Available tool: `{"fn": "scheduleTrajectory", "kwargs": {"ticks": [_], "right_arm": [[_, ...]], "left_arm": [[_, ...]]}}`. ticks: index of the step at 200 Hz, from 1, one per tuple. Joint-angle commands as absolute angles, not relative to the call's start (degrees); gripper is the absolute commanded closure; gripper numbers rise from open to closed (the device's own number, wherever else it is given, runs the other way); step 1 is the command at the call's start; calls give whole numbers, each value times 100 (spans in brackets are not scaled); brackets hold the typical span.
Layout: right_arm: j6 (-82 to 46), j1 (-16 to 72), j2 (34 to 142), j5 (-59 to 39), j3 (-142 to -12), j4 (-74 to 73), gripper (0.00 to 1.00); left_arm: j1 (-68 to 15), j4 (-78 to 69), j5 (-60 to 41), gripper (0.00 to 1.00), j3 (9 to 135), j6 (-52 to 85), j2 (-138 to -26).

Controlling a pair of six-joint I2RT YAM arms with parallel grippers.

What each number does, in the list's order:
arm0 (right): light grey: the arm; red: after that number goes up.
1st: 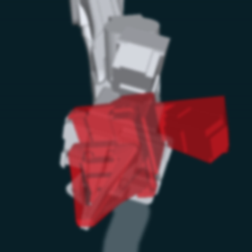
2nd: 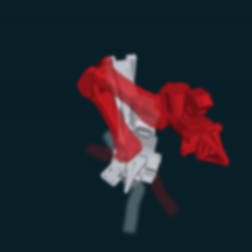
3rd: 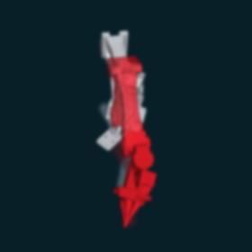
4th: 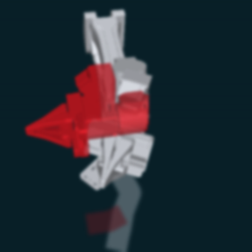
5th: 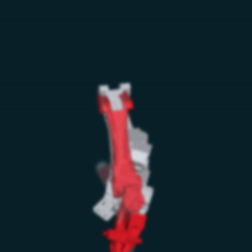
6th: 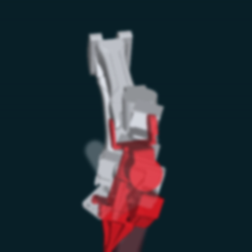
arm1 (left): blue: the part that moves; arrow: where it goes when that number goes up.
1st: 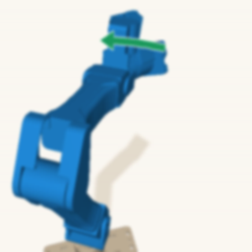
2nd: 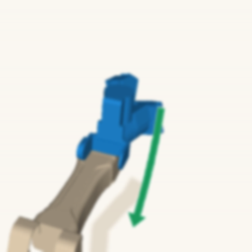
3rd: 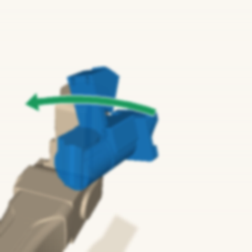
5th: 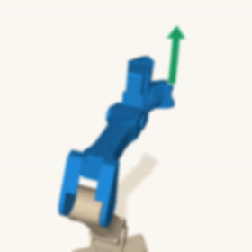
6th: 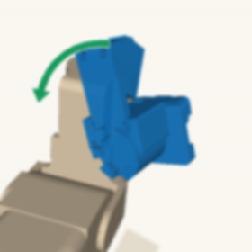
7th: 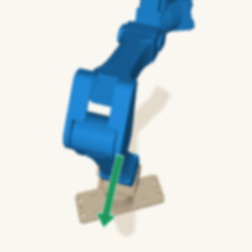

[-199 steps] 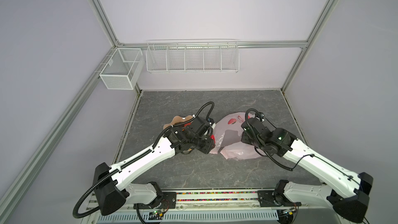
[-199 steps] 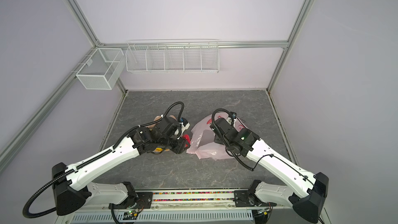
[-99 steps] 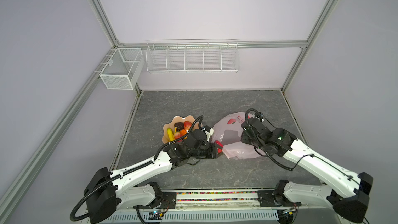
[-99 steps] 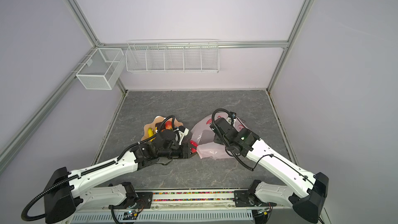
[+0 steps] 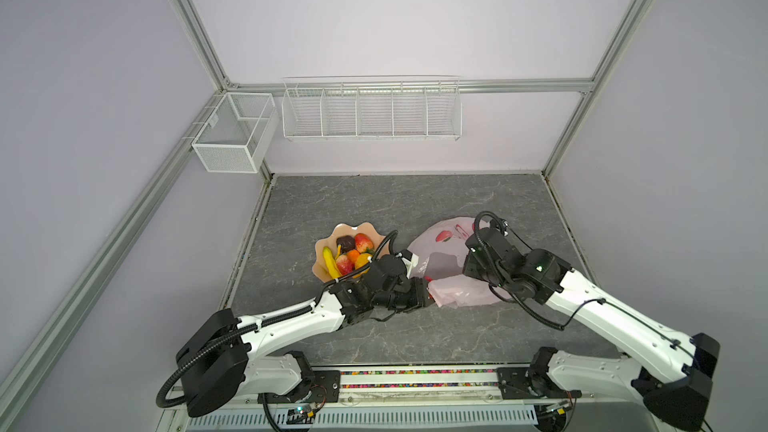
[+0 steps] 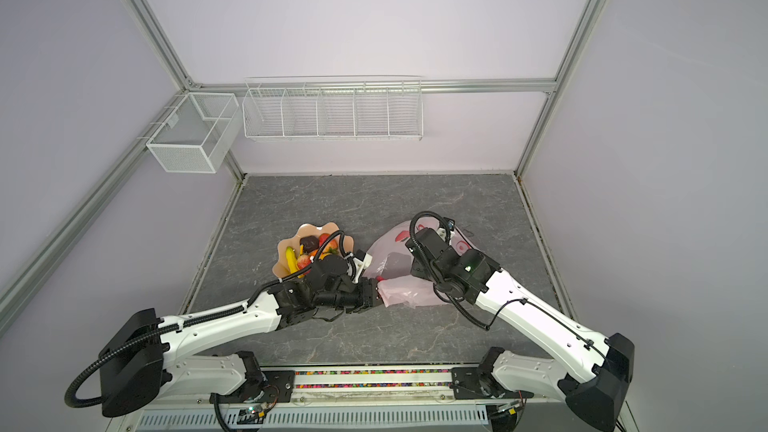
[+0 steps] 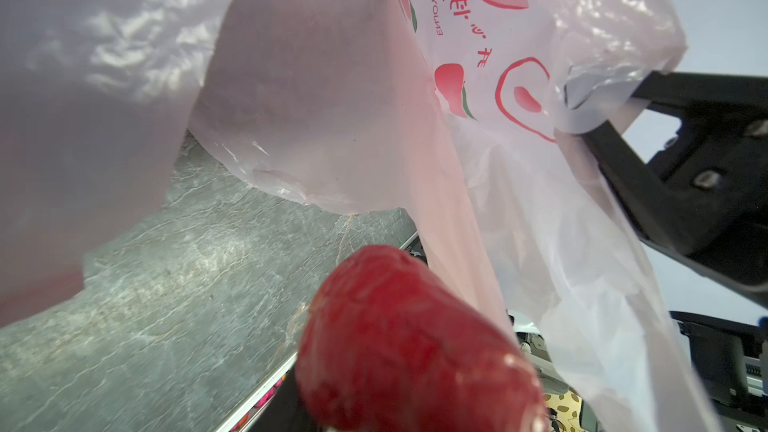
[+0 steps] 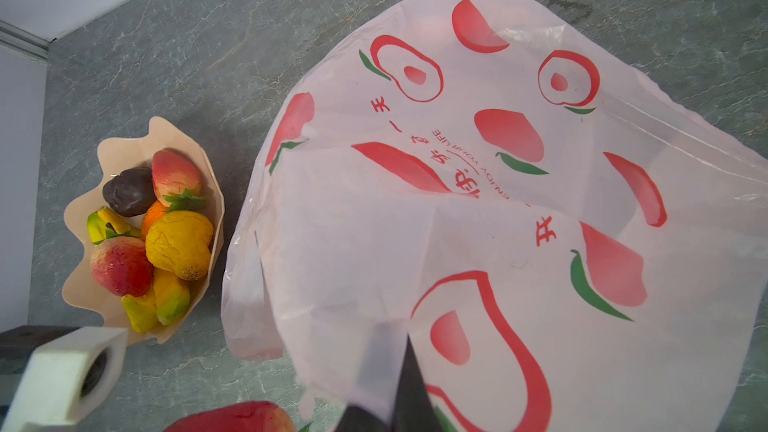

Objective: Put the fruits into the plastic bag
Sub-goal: 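Push the strawberry into the bag with left gripper while right lifts bag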

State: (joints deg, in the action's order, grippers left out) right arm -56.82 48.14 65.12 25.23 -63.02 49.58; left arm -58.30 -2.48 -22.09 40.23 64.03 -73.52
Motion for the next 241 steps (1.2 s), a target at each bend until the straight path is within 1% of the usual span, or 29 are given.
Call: {"fn": "scheduleTrajectory", "kwargs": {"ticks": [1, 26, 66, 99, 135, 154, 166, 197, 208, 225, 241], "right_arm": [[-5895, 4794, 6313, 2426, -6114, 4819, 94], [-6010, 4790, 6211, 2369, -6015, 4726, 94], [-6228, 4787, 6053, 2314, -5808, 4533, 94], [-6427, 4790, 5926, 2285, -5646, 4443, 94], [-6804, 4790, 5681, 2297, -5481, 4432, 94], [-7096, 4794, 5507, 2328, -5391, 4439, 94], [-7290, 4790, 5394, 2360, -5359, 4481, 94], [-7558, 4790, 5252, 2318, -5341, 4504, 94], [-7622, 4791, 5247, 2234, -5334, 4455, 94], [-7804, 4816, 5265, 2083, -5276, 4396, 94], [-8122, 4931, 5219, 2044, -5116, 4203, 94]], "left_arm": [[-5896, -551, -2100, 88, 4232, 6582, -7713], [-5924, -845, -2089, 88, 4463, 6592, -8232], [-6002, -1165, -2389, 89, 4999, 6587, -9080], [-6012, -1130, -2344, 89, 5167, 6593, -9290], [-5962, -243, -1691, 89, 5190, 6453, -9049], [-5868, 758, -1168, 89, 5384, 6258, -8803], [-5815, 1459, -883, 89, 5606, 5831, -8681], [-5621, 2801, -429, 89, 6087, 5237, -8603], [-5517, 3040, -299, 89, 6213, 5059, -8628], [-5293, 3031, -193, 90, 6430, 4860, -8739], [-5095, 3168, -39, 90, 6895, 4618, -9122]]}}
